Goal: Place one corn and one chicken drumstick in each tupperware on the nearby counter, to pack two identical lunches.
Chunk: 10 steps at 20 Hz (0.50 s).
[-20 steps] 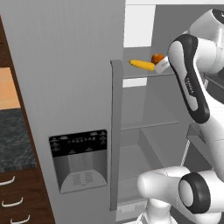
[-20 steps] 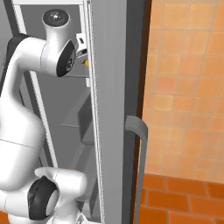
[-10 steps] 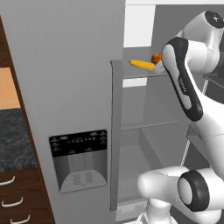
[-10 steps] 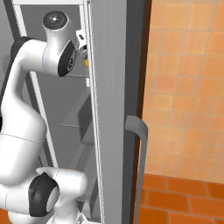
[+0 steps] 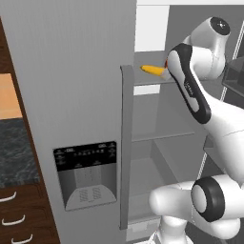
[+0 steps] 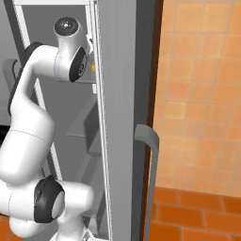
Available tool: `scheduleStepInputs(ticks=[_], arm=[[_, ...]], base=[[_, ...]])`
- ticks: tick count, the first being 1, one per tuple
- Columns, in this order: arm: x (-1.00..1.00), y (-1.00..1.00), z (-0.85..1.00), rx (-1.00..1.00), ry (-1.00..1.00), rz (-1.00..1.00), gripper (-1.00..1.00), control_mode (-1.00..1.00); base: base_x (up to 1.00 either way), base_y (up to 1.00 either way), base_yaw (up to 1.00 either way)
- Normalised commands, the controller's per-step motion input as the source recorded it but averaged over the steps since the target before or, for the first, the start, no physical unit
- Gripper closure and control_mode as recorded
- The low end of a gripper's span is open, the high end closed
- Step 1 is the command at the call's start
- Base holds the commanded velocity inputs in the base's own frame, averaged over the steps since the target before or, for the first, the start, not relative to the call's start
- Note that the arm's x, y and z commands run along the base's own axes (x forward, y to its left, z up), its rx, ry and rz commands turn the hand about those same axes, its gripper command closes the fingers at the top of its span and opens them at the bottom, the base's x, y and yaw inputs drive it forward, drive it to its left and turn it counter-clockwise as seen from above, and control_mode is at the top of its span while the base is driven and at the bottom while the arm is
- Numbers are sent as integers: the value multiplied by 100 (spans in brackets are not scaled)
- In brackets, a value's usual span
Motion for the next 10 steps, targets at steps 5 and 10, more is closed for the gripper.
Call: scheduleStepInputs(ticks=[5,10], arm=[[45,0,-23,-6,0,0,-100,-100],[34,0,-30,-4,0,0,-100,-100]], base=[[0,0,0],[0,0,0]])
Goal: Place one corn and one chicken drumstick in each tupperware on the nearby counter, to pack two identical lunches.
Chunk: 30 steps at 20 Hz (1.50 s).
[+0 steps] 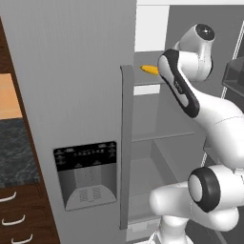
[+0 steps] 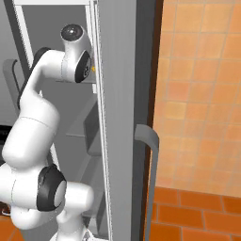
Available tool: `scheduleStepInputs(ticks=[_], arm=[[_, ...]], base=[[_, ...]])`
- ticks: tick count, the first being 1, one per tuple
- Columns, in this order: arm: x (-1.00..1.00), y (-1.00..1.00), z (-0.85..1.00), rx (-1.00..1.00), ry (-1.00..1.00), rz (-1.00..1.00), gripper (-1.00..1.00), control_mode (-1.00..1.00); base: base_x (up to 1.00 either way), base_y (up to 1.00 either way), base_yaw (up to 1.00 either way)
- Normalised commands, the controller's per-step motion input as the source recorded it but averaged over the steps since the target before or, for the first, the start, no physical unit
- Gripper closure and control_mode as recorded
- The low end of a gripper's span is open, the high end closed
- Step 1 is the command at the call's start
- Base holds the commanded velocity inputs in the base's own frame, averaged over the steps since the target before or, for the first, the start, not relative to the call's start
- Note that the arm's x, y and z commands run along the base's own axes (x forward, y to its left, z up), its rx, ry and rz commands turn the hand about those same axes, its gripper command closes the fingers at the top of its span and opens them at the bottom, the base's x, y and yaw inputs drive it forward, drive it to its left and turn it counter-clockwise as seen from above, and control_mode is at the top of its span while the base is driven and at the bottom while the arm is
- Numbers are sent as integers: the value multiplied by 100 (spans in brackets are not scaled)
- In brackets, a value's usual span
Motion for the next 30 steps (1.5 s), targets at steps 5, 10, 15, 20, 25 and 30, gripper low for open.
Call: scheduleStepInputs(ticks=[5,10,15,20,25,30], arm=[[31,0,0,0,-2,0,-100,-100],[39,-2,0,0,0,0,-100,-100],[40,-3,0,0,0,0,-100,-100],[22,-1,0,0,0,0,-100,-100],[12,0,-14,0,0,0,-100,-100],[4,0,-22,0,0,0,-100,-100]], base=[[0,0,0],[0,0,0],[0,0,0],[0,0,0],[0,0,0],[0,0,0]])
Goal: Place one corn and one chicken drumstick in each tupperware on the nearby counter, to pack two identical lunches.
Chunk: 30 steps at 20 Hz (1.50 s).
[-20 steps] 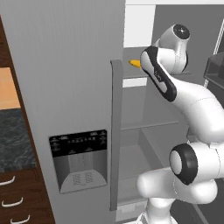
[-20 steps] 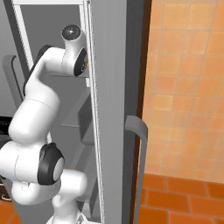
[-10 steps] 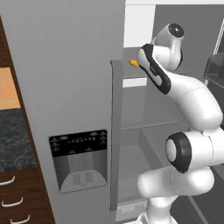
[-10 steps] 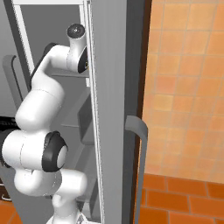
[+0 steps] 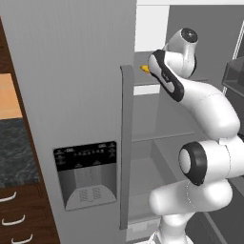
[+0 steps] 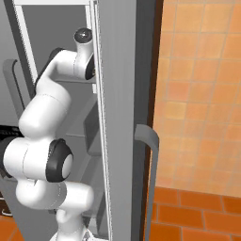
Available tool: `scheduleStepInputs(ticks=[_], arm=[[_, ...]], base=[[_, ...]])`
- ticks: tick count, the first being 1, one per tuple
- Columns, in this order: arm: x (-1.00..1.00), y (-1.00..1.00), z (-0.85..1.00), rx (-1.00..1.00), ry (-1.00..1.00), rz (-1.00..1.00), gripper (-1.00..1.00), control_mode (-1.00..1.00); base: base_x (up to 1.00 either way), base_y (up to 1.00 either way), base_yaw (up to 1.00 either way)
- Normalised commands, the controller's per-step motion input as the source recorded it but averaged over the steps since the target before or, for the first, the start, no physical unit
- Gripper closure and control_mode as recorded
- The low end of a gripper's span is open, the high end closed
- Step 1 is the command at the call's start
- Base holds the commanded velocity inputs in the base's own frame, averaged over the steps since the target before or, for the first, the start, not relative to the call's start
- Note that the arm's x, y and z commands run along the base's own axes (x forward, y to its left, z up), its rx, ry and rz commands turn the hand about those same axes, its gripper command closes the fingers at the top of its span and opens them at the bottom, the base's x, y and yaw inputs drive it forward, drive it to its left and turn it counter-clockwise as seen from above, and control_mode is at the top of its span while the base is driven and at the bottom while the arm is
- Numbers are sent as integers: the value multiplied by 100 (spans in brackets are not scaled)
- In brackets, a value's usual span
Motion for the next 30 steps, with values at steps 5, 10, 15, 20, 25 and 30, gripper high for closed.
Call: scheduleStepInputs(ticks=[5,10,15,20,25,30], arm=[[5,0,-26,0,0,0,-100,-100],[14,0,-28,0,0,0,100,-100],[36,2,-32,-1,17,0,100,-100],[-14,-8,27,-10,-19,-2,100,-100],[-36,-2,-8,-13,-58,5,100,-100],[-70,-14,28,-2,-51,9,100,-100]], base=[[0,0,0],[0,0,0],[0,0,0],[0,0,0],[0,0,0],[0,0,0]])
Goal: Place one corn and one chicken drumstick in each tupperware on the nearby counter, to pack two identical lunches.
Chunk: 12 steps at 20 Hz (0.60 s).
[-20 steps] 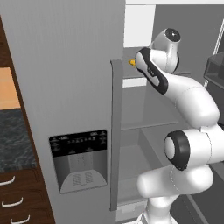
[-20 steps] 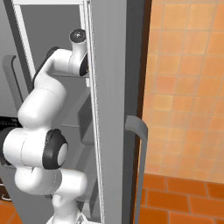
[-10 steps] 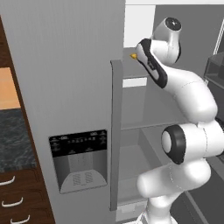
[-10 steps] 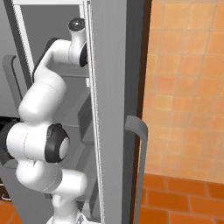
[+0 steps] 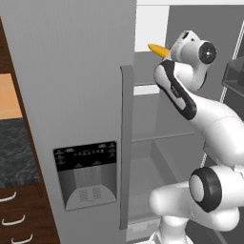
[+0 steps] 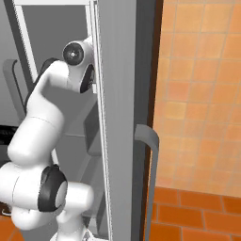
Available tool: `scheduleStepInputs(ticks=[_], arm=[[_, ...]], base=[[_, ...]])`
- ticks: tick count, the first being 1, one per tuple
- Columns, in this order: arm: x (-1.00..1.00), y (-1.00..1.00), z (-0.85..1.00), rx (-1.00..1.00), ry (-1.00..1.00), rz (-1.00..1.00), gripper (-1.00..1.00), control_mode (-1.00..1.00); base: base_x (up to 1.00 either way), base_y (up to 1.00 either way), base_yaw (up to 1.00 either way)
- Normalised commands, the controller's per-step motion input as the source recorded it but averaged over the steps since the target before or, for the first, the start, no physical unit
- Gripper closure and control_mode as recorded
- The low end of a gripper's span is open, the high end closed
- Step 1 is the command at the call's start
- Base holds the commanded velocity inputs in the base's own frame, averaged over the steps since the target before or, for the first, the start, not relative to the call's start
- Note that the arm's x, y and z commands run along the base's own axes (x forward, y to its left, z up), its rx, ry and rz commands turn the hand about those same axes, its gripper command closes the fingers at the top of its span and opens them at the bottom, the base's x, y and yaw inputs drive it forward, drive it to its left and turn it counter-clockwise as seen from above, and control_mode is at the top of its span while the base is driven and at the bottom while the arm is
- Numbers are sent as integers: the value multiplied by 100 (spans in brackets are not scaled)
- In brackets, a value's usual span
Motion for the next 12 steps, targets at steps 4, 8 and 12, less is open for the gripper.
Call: scheduleStepInputs(ticks=[4,8,12], arm=[[-62,-18,100,0,-6,-6,100,-100],[-71,-10,100,0,3,-7,100,-100],[-82,0,93,0,22,-2,100,-100]], base=[[0,0,0],[0,0,0],[0,0,0]])
